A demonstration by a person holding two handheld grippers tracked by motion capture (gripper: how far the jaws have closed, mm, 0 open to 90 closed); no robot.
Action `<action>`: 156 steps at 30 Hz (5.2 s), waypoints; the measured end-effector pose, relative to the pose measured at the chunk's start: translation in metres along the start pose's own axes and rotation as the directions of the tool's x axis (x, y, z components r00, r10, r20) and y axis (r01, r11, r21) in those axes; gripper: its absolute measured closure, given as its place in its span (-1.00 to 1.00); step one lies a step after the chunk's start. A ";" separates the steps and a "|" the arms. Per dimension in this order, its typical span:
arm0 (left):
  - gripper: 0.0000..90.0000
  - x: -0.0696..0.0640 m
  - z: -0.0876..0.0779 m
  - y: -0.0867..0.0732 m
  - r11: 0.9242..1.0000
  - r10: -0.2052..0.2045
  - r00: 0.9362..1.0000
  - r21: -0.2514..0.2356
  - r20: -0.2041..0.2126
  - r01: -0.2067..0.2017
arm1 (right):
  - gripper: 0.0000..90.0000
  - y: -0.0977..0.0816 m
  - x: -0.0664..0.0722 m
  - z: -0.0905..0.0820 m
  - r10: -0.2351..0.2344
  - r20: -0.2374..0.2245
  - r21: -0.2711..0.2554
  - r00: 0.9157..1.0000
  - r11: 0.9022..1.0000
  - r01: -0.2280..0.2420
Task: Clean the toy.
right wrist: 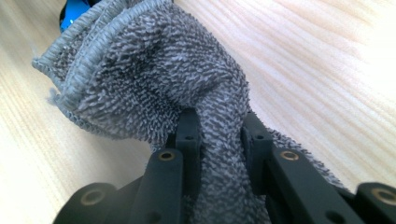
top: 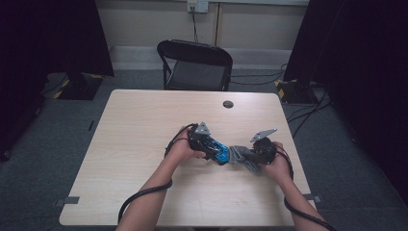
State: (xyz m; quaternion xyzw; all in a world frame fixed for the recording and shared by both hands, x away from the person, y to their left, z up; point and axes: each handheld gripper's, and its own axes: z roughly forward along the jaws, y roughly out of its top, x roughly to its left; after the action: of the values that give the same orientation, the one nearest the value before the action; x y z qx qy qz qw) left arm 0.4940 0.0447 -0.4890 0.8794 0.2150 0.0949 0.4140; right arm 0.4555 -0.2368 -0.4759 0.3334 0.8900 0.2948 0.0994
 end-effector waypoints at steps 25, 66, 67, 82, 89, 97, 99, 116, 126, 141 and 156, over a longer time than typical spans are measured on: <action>-0.85 0.000 0.000 -0.001 1.000 -0.002 1.000 -0.008 0.001 0.002 | 0.64 0.012 -0.009 0.004 0.084 0.093 -0.043 0.992 0.996 -0.080; -0.85 0.000 0.000 -0.001 1.000 0.000 1.000 -0.004 -0.001 0.000 | 0.62 -0.011 0.080 -0.016 -0.132 -0.141 -0.122 0.981 0.986 0.115; -0.85 0.000 0.000 -0.001 1.000 -0.002 1.000 -0.005 -0.001 0.002 | 0.62 -0.011 0.082 -0.012 -0.135 -0.148 -0.119 0.980 0.986 0.118; -0.85 -0.001 0.000 0.000 1.000 -0.001 1.000 -0.004 -0.001 0.001 | 0.61 0.002 0.085 0.009 -0.163 -0.124 -0.088 0.979 0.984 0.153; -0.84 0.000 0.000 -0.001 1.000 0.006 1.000 -0.003 -0.001 -0.006 | 0.61 0.003 0.073 0.008 -0.171 -0.087 -0.072 0.981 0.984 0.165; -0.84 -0.001 0.000 -0.001 1.000 0.000 1.000 -0.010 -0.001 0.000 | 0.61 0.002 0.067 0.006 -0.166 -0.080 -0.063 0.983 0.985 0.161; -0.84 -0.001 0.000 -0.001 1.000 -0.002 1.000 -0.011 -0.002 0.002 | 0.61 0.001 0.065 0.006 -0.162 -0.078 -0.063 0.984 0.985 0.158; -0.84 -0.001 0.000 -0.001 1.000 0.000 1.000 -0.002 0.000 0.000 | 0.61 -0.008 0.040 -0.002 -0.100 -0.060 -0.048 0.993 0.994 0.098; -0.84 -0.001 0.000 -0.001 1.000 0.000 1.000 -0.010 -0.001 0.000 | 0.61 -0.013 0.020 -0.005 -0.036 -0.024 -0.046 0.999 0.998 0.035; -0.84 -0.001 0.000 -0.001 1.000 0.000 1.000 -0.004 0.000 0.000 | 0.61 -0.009 0.006 -0.002 0.002 0.011 -0.048 1.000 0.999 -0.002; -0.84 -0.001 0.000 -0.002 1.000 -0.003 1.000 -0.019 0.004 0.004 | 0.62 0.015 -0.005 0.006 0.015 0.080 -0.008 0.997 1.000 -0.015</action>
State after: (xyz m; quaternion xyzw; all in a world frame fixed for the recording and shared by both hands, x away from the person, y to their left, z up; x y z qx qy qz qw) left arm 0.4927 0.0451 -0.4905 0.8754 0.2148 0.0942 0.4228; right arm 0.4699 -0.2284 -0.4716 0.3513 0.8817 0.2852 0.1339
